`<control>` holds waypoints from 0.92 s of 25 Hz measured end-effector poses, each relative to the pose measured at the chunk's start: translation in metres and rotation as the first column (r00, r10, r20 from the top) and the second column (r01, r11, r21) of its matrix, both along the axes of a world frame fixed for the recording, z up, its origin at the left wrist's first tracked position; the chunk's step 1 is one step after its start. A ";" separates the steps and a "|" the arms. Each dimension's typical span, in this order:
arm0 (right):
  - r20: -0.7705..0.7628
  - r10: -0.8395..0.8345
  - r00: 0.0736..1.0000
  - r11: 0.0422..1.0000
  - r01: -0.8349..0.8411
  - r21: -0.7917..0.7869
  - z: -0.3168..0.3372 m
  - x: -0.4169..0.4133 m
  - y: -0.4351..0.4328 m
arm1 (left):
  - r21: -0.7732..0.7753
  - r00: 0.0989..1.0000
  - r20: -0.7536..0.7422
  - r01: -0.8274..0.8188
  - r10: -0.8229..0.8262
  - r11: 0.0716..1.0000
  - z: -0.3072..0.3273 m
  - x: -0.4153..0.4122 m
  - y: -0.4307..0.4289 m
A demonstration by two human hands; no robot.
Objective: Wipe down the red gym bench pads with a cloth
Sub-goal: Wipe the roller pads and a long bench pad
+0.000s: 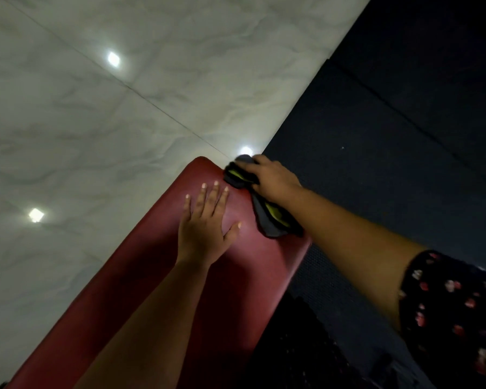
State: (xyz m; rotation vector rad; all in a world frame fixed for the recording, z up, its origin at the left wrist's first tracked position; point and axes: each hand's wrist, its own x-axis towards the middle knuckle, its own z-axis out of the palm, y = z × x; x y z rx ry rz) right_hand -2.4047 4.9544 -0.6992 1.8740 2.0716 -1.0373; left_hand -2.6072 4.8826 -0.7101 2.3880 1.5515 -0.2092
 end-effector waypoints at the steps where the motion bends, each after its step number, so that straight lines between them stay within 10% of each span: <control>1: 0.013 0.007 1.000 0.999 -0.007 -0.036 -0.001 0.020 -0.016 | -0.003 1.000 0.010 -0.005 0.005 1.000 0.001 0.001 0.000; 14: 0.052 0.087 0.995 0.990 -0.080 -0.118 -0.005 0.047 -0.034 | -0.075 1.000 -0.008 0.015 -0.016 0.997 0.013 0.022 -0.029; 23: -0.019 -0.351 0.936 0.929 0.346 -0.131 0.000 0.095 -0.145 | -0.171 0.967 0.020 0.252 -0.252 0.953 0.019 0.031 -0.042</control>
